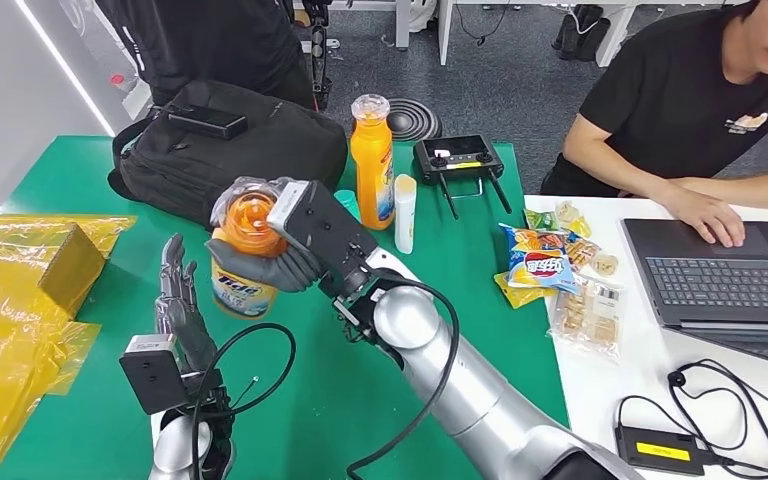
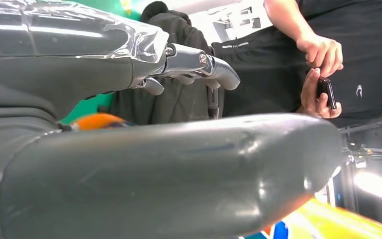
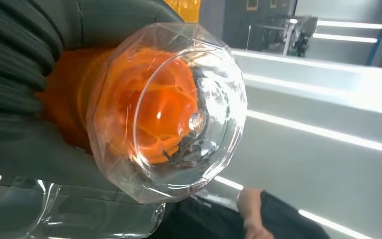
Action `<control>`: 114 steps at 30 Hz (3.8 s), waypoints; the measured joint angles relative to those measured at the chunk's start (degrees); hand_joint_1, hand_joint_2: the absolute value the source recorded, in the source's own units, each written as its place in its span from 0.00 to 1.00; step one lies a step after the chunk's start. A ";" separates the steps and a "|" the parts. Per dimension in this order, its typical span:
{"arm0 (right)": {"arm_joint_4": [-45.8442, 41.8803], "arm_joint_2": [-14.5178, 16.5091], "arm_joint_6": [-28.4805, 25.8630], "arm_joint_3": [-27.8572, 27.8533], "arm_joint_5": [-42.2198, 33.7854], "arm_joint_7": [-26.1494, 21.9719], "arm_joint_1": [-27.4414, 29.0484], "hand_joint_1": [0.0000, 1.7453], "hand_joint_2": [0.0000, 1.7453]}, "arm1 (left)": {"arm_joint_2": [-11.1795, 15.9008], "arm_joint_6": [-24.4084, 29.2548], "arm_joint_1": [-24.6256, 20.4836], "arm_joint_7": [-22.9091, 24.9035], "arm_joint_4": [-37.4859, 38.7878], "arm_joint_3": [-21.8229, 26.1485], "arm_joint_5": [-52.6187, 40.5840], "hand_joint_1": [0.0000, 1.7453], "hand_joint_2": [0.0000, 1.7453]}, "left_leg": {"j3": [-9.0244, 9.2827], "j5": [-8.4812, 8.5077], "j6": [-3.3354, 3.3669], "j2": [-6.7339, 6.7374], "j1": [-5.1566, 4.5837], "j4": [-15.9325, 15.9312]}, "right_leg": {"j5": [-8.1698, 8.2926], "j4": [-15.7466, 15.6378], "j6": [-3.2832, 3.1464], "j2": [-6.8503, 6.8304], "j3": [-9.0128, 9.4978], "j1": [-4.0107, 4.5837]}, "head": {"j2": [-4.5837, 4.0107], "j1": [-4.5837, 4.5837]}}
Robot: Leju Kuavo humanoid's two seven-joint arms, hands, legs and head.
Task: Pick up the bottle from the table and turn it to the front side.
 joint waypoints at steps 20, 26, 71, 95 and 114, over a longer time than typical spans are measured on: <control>2.31 0.00 -1.38 6.43 -8.58 0.04 -5.49 1.00 1.00 | 0.72 -1.73 -1.37 0.40 1.08 0.33 1.97 0.00 0.00 | 0.01 0.00 0.00 0.01 0.00 0.00 | 0.00 0.00 0.00 0.01 -0.01 0.00 | 0.00 -0.01; 3.62 0.00 -1.57 6.56 -7.46 -0.02 -5.60 1.00 1.00 | 1.04 -3.66 -2.21 0.43 1.52 0.26 3.49 0.00 0.00 | 0.00 0.00 0.00 0.01 0.00 0.00 | 0.00 0.00 0.00 0.01 -0.03 -0.01 | 0.00 0.01; 6.58 0.00 -1.29 6.56 -7.45 -0.98 -5.10 1.00 1.00 | 1.99 -2.79 -5.20 -0.09 4.54 0.04 3.76 1.00 0.00 | 0.00 0.00 0.00 0.01 0.00 0.00 | 0.00 0.00 0.00 0.02 -0.02 -0.01 | 0.00 0.01; 7.48 0.00 0.34 5.87 -6.02 -1.93 -4.76 1.00 1.00 | 2.01 -2.99 -6.00 -0.79 5.47 -0.28 3.03 1.00 0.00 | 0.01 0.00 0.00 0.01 0.00 0.00 | 0.00 0.00 0.00 0.02 -0.03 -0.01 | 0.00 0.00; 7.56 0.00 0.06 3.54 -3.20 -0.71 -3.95 1.00 1.00 | 1.90 -4.43 -8.07 -0.84 8.04 -0.42 3.58 1.00 0.00 | 0.00 0.00 0.00 0.03 0.00 0.01 | 0.00 0.00 0.00 0.03 -0.04 -0.01 | 0.00 0.01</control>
